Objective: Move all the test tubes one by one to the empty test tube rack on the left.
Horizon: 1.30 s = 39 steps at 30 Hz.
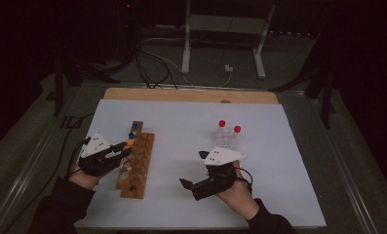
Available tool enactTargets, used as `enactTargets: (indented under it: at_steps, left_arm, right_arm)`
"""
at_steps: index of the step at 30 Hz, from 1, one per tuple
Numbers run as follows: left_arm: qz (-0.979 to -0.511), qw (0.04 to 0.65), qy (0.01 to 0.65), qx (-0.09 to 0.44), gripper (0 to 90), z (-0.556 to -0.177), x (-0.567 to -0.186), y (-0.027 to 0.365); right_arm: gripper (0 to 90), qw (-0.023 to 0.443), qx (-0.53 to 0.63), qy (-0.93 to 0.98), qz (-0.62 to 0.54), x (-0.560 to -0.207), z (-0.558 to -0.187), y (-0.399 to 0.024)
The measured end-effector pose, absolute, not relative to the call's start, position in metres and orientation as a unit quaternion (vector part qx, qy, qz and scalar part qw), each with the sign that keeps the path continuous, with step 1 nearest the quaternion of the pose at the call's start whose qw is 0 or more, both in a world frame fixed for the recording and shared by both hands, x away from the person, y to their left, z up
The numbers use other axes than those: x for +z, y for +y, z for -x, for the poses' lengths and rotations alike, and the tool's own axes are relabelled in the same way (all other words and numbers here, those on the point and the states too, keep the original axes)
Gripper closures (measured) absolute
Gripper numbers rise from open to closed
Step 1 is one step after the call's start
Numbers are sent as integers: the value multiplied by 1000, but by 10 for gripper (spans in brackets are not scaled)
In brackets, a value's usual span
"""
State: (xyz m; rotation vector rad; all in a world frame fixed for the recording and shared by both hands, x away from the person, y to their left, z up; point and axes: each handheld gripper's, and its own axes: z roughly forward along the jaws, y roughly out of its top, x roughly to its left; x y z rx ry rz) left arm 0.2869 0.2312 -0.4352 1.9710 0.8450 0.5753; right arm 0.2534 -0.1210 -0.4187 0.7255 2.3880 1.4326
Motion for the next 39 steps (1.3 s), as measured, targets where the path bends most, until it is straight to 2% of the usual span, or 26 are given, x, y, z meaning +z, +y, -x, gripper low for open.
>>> enactTargets:
  at_steps: [18, 20, 22, 30, 36, 39]
  left_arm:
    - [-805, 432, 345, 215, 691, -289, -441, 231]
    - [-807, 434, 342, 211, 607, -288, -439, 229]
    - [-807, 436, 340, 208, 570, -287, -437, 228]
    - [-792, 473, 334, 197, 191, -278, -424, 226]
    - [-785, 500, 320, 177, 38, -275, -419, 226]
    - [-785, 508, 311, 169, 18, -274, -418, 225]
  right_arm:
    - [0, 132, 495, 822, -251, -417, -253, -122]
    - [0, 132, 496, 821, -250, -417, -253, -123]
    - [0, 133, 497, 820, -250, -416, -253, -123]
    - [0, 152, 505, 809, -259, -405, -257, -137]
    - [0, 180, 510, 794, -279, -394, -266, -159]
    - [0, 194, 509, 786, -292, -389, -271, -172]
